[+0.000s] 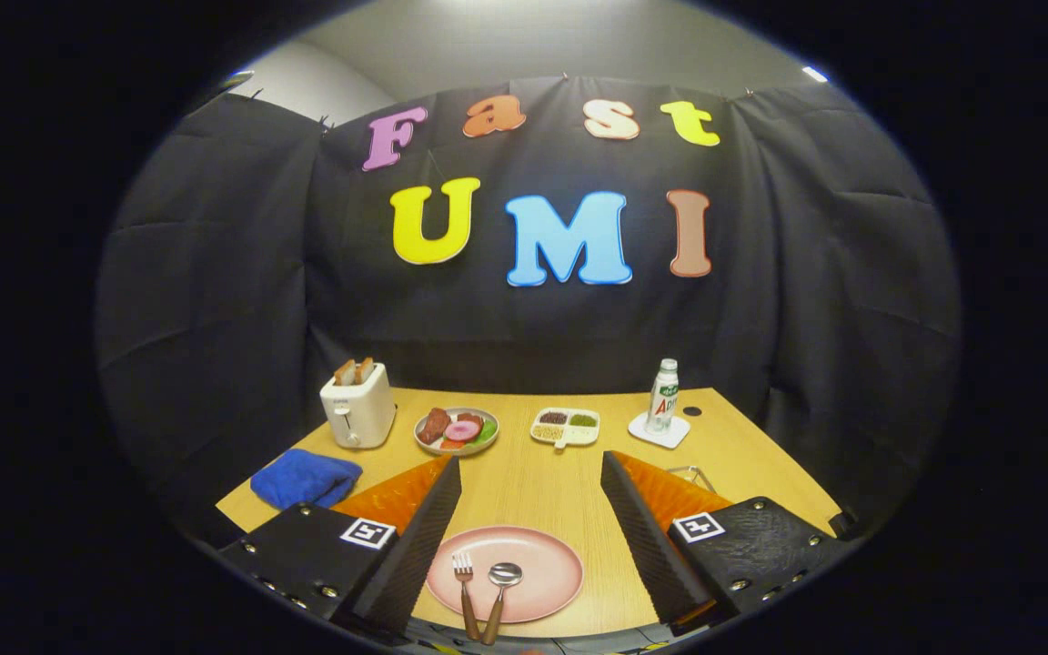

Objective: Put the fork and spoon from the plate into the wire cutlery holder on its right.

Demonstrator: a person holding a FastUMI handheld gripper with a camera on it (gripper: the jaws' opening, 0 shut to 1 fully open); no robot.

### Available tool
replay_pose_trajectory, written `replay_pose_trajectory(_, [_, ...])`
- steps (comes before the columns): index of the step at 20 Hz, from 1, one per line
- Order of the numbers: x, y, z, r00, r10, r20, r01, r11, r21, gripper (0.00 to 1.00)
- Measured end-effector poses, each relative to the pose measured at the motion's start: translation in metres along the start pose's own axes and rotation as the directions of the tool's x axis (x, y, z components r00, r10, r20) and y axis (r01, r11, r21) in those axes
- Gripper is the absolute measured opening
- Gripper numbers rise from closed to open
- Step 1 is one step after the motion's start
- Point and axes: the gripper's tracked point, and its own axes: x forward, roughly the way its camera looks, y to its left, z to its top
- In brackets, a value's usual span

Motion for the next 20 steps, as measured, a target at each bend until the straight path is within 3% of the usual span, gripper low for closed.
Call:
replay_pose_trajectory(6, [0.019, 0.007, -0.088, 0.969, 0.047, -0.244, -0.052, 0.999, -0.014, 0.88])
replay_pose_trajectory(8, [0.023, 0.009, -0.108, 0.951, 0.057, -0.302, -0.057, 0.998, 0.006, 0.81])
replay_pose_trajectory(12, [0.029, 0.008, -0.142, 0.920, 0.055, -0.389, -0.056, 0.998, 0.009, 0.79])
replay_pose_trajectory(15, [0.025, 0.016, -0.172, 0.877, 0.070, -0.476, -0.080, 0.997, -0.001, 0.79])
replay_pose_trajectory(16, [0.027, 0.017, -0.182, 0.863, 0.076, -0.500, -0.085, 0.996, 0.004, 0.59])
replay_pose_trajectory(17, [0.029, 0.018, -0.190, 0.850, 0.073, -0.521, -0.085, 0.996, 0.000, 0.54])
replay_pose_trajectory(20, [0.028, 0.021, -0.211, 0.806, 0.074, -0.587, -0.101, 0.995, -0.012, 0.54])
